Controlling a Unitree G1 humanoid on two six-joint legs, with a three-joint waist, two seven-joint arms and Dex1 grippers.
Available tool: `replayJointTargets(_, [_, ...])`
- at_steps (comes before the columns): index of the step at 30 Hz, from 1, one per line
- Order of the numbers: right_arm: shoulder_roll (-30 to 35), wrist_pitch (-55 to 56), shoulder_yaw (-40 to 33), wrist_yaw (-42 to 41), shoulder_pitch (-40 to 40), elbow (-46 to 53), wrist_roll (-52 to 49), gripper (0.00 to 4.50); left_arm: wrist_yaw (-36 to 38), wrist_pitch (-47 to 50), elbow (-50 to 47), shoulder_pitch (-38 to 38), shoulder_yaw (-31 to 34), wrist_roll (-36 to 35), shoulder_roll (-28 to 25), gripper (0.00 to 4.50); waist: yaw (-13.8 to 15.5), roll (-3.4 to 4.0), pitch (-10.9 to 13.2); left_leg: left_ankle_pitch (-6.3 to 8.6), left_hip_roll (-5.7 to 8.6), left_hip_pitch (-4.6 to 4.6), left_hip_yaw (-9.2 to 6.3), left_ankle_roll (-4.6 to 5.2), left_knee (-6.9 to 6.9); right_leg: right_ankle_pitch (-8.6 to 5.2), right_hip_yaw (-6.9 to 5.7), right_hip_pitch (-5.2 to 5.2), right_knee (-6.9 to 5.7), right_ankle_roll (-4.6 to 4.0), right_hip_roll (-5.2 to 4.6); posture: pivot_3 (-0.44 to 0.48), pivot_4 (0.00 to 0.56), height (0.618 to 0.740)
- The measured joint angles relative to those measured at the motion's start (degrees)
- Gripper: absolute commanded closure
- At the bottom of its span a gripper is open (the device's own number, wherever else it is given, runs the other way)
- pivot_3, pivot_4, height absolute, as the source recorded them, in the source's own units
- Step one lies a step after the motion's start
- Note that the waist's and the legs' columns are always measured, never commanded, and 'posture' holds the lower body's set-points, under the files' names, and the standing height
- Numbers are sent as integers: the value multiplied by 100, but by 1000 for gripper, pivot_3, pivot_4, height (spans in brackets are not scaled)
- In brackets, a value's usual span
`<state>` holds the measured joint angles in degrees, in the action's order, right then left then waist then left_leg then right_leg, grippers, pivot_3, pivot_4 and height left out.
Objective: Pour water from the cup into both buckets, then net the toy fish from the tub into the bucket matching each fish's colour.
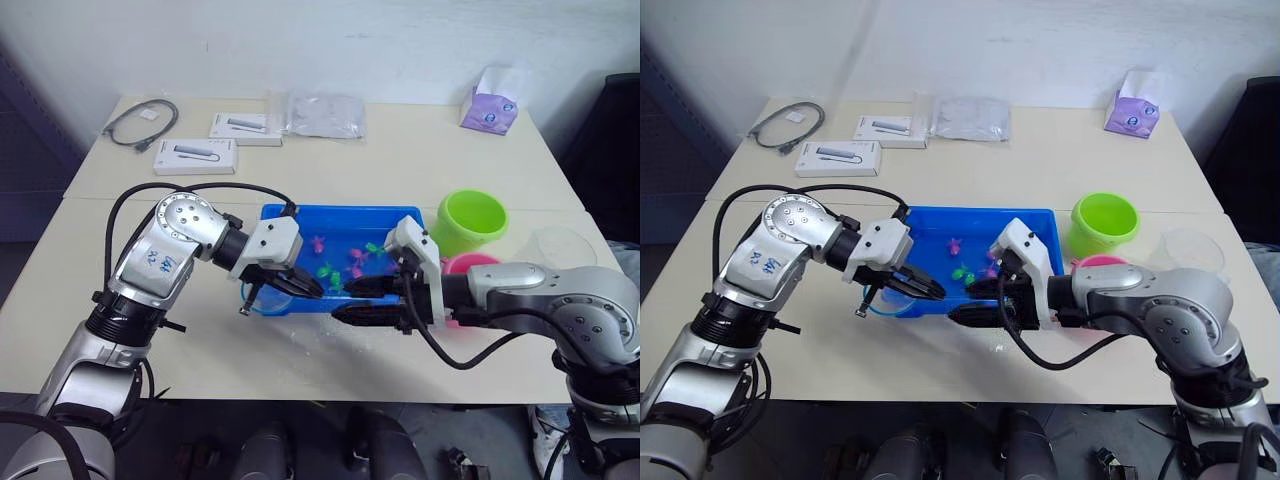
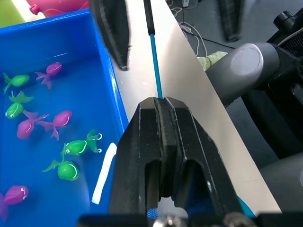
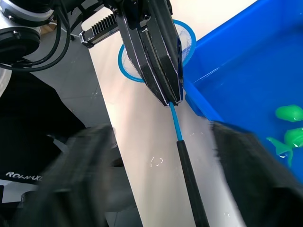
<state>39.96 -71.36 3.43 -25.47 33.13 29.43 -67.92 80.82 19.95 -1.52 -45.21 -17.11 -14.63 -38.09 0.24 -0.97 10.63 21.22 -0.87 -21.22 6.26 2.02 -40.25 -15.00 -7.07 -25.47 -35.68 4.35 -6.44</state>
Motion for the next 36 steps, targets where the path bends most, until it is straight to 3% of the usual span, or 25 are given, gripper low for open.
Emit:
replayJointTargets(3, [-34, 12, -114, 71, -42, 0, 3, 4167, -19, 20, -28, 2, 0, 0, 17, 4500, 2, 0, 0, 0, 0, 0, 0, 0, 0, 0, -7, 0, 0, 0, 0, 0, 150, 740])
replayJointTargets(4, [-38, 24, -154, 94, -52, -1, 4, 4417, -33, 25, -43, 2, 0, 0, 24, 4500, 3, 0, 0, 0, 0, 0, 0, 0, 0, 0, -11, 0, 0, 0, 0, 0, 150, 740])
replayJointTargets(6, [-38, 36, -162, 100, -64, 0, 14, 4417, -69, 57, -47, 5, 1, -1, 32, 4500, 2, 0, 0, 0, 0, 0, 0, 0, -1, 0, -21, 0, -1, 0, 0, 0, 150, 740])
replayJointTargets(10, [-38, 130, -165, 70, -96, 1, 50, 4500, -186, 168, -41, 53, 181, -232, 271, 3136, 11, 0, 0, 0, 0, -2, -3, 0, -3, 0, -33, 1, -1, 0, -2, 0, 150, 740])
replayJointTargets(14, [32, 215, -297, -18, -188, 36, 59, 4500, -489, -37, 299, -176, 885, -745, 665, 1324, 43, 0, 0, 0, 0, -5, -10, 0, -9, 1, -37, 2, -2, 1, -3, 0, 150, 740])
replayJointTargets(17, [241, 222, -683, 4, -398, 148, -153, 4500, -616, -211, 734, -437, 1521, -911, 488, 51, 53, 0, 0, -1, 0, -2, -9, -1, -8, 1, -44, 3, -3, 1, -1, 0, 150, 740])
replayJointTargets(23, [836, 154, -1800, 626, -1386, 277, -1082, 4500, -295, -522, 1559, -241, 1967, -996, -97, 51, 80, 0, 0, -1, 3, -2, -8, -1, -7, 1, -50, 6, -1, 2, -2, 0, 150, 740])
replayJointTargets(27, [1626, 146, -2529, 885, -1921, 348, -1130, 4500, -196, -736, 1594, 303, 2126, -984, -354, 51, 110, 1, -1, -1, 6, 3, -5, 0, -8, 4, -42, 10, 3, 7, -5, 0, 150, 740])
replayJointTargets(32, [2365, 773, -2424, 379, -2033, 497, 263, 4500, -528, -669, 1314, 1128, 2081, -987, -57, 51, 112, 0, -1, -1, 3, 1, -11, 0, -8, 5, -22, 12, 5, 9, -5, 0, 150, 740])
replayJointTargets(36, [1928, 549, -2329, 769, -1989, 337, -172, 4500, -883, -637, 987, 1350, 2047, -986, 169, 51, 113, -3, -2, -2, 2, 2, -20, -2, -8, 5, -18, 20, 8, 8, -6, 0, 150, 740])
